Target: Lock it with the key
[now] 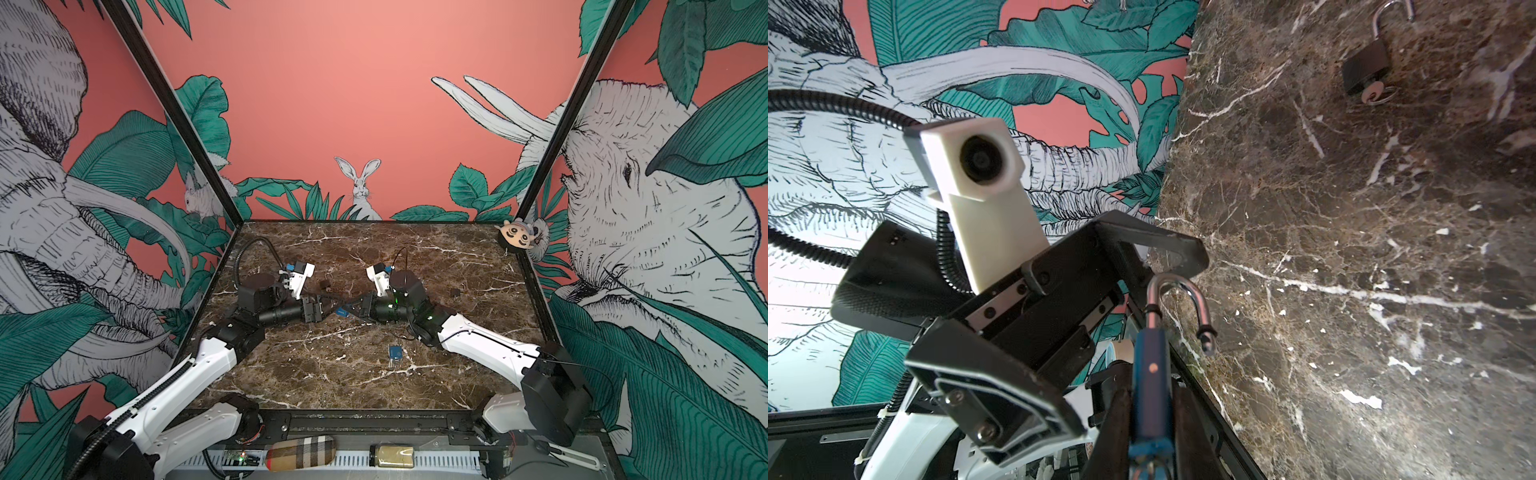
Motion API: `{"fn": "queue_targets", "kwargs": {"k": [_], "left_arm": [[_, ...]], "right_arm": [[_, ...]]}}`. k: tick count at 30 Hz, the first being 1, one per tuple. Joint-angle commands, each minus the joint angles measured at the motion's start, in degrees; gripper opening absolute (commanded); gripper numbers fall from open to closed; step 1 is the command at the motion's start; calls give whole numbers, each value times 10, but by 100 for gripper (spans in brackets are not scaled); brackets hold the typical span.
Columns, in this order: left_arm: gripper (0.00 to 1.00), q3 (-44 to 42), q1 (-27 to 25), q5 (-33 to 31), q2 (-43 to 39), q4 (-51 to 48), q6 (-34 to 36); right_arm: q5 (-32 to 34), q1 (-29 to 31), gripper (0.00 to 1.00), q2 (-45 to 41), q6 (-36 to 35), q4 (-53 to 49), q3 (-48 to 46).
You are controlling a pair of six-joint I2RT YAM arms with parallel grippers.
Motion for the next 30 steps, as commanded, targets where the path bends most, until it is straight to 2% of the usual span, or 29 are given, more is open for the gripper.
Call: {"fn": "queue_targets", "kwargs": {"k": [1,7,16,25,30], "left_arm": [[89,-5,-2,35,11,46,-16],[85,7,-2,65,26,37,-16],[82,16,-1,21,-17,-24,8],[80,12,0,-2,1,-32,13],[75,12,8,-17,0,-39,22]], "right_arm": [[-17,-2,0,11,24,86,4],[-23,-10,0,28,21,101,0],[-35,-34,0,23,13,105,-20],[-44,-33,0,21,10,116,-18],[-46,-33,0,20,12,118,-19]]}}
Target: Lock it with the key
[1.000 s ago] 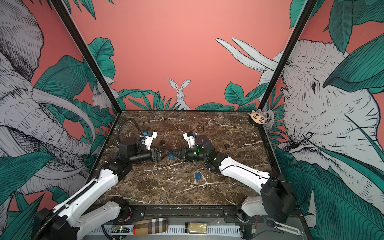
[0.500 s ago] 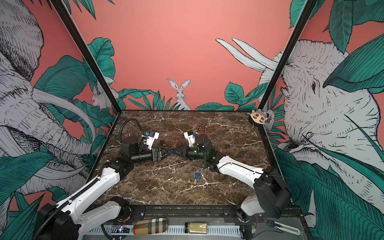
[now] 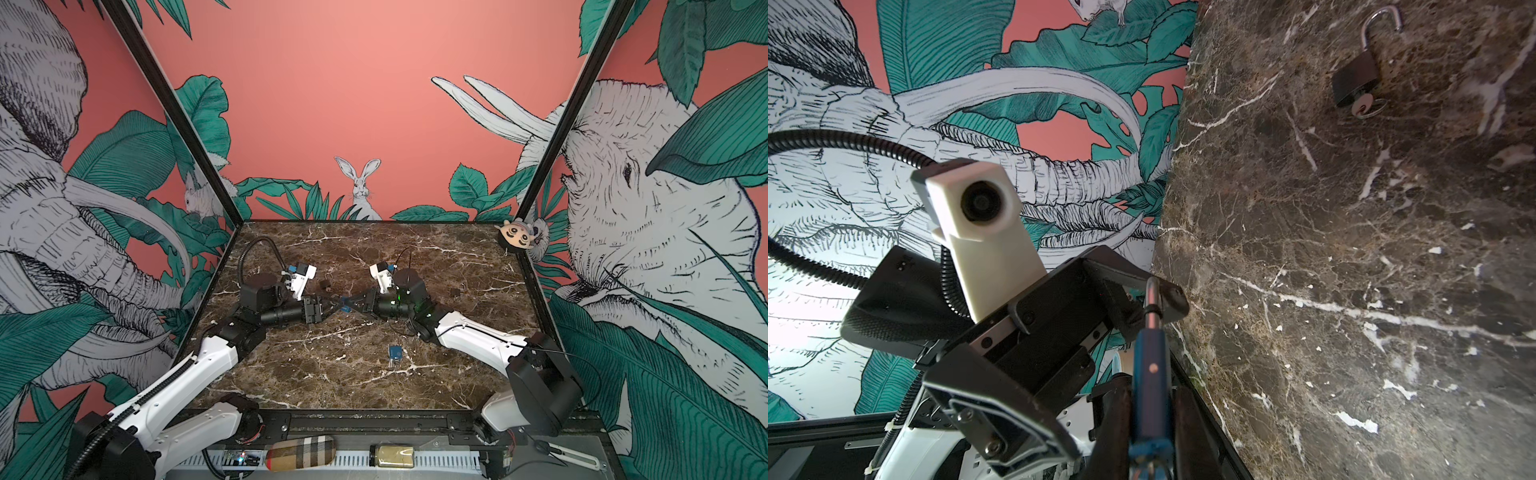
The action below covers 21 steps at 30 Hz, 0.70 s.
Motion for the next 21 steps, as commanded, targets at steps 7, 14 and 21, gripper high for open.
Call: {"fn": "queue_targets", "kwargs": {"k": [7,14,21], "left_arm": [[69,-1,11,5,-8,24,5],[69,-22,38,11,-25,31,-3],[69,-27,75,41,-28,43,-11]], "right_arm": [[-9,2,0,-14,-3,58,-2],[-11,2,0,-23,-4,55,-5],[-10,3,0,-29,-5,52,-8]]}}
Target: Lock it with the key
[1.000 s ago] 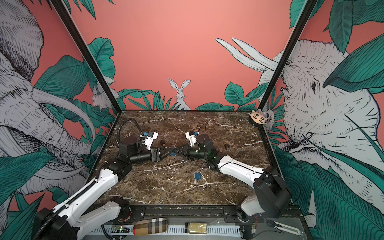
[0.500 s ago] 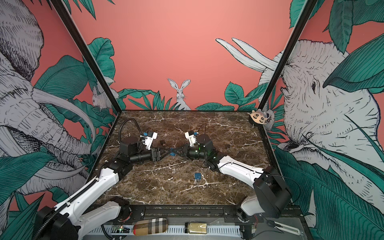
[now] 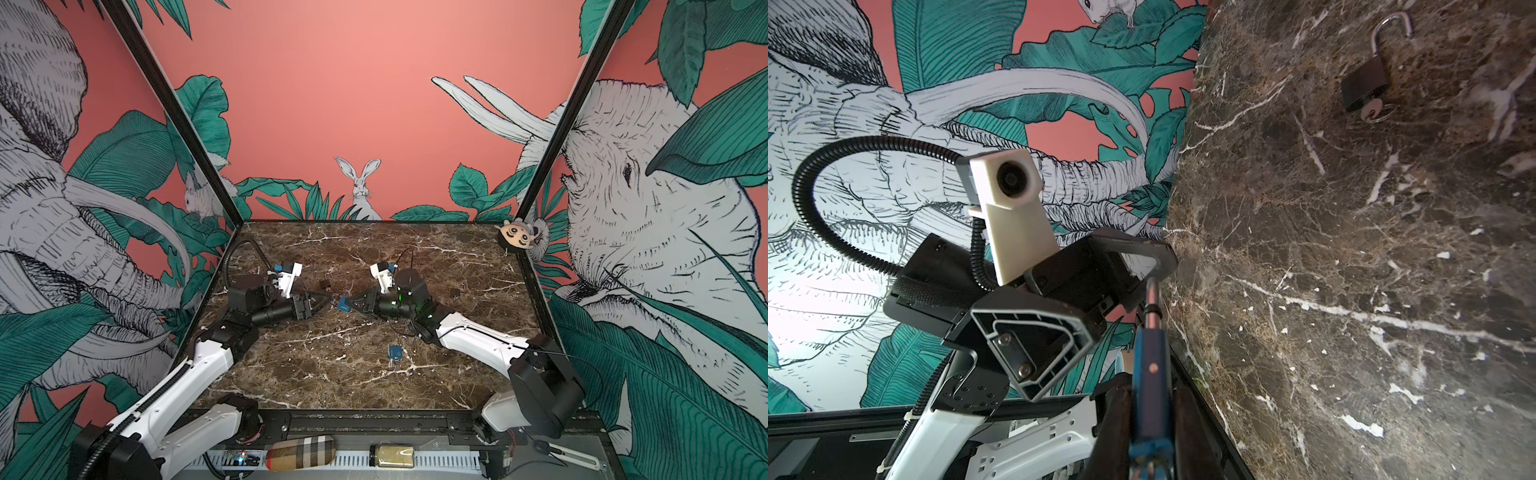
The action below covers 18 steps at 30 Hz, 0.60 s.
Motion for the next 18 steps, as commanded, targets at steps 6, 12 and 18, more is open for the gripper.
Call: {"fn": "queue_targets", "kwargs": {"k": [6,12,18], "left_arm": [[68,-7,6,62,20,61,-26],[66,-15,6,81,22,68,-23],[59,-16,5,91,29,76,-22]], "right_arm": [[-10,6,0,-20,-2,50,-1],[-13,7,0,-17,1,52,1],[-13,7,0,-18,2,53,3]]}}
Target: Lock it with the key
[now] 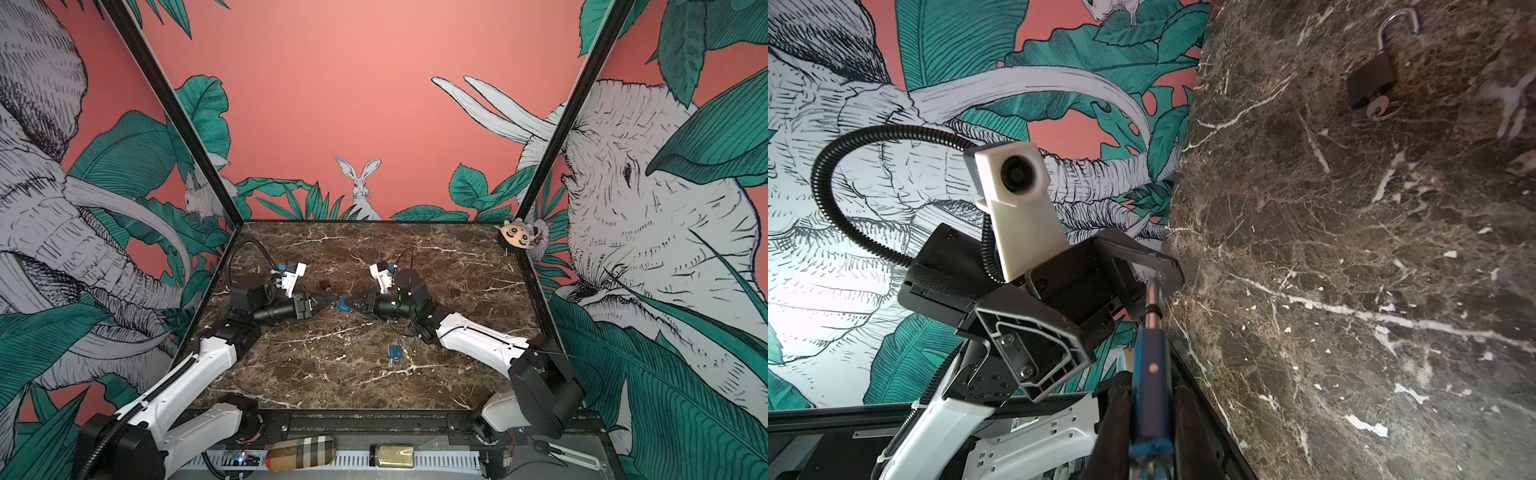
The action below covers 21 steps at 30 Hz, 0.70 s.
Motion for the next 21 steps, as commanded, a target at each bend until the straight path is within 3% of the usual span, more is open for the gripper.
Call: {"fn": "queue_targets", "kwargs": {"k": [1,10,21], "left_arm": [[57,-5,2,18,3,24,1],[42,-4,2,27,5,32,-2],[37,-4,2,28,18,32,-4]], "right_arm": [[-10,4,0,-16,0,49,2],[-11,4,0,-16,-2,46,2],[-11,5,0,-16,-2,46,3]]}}
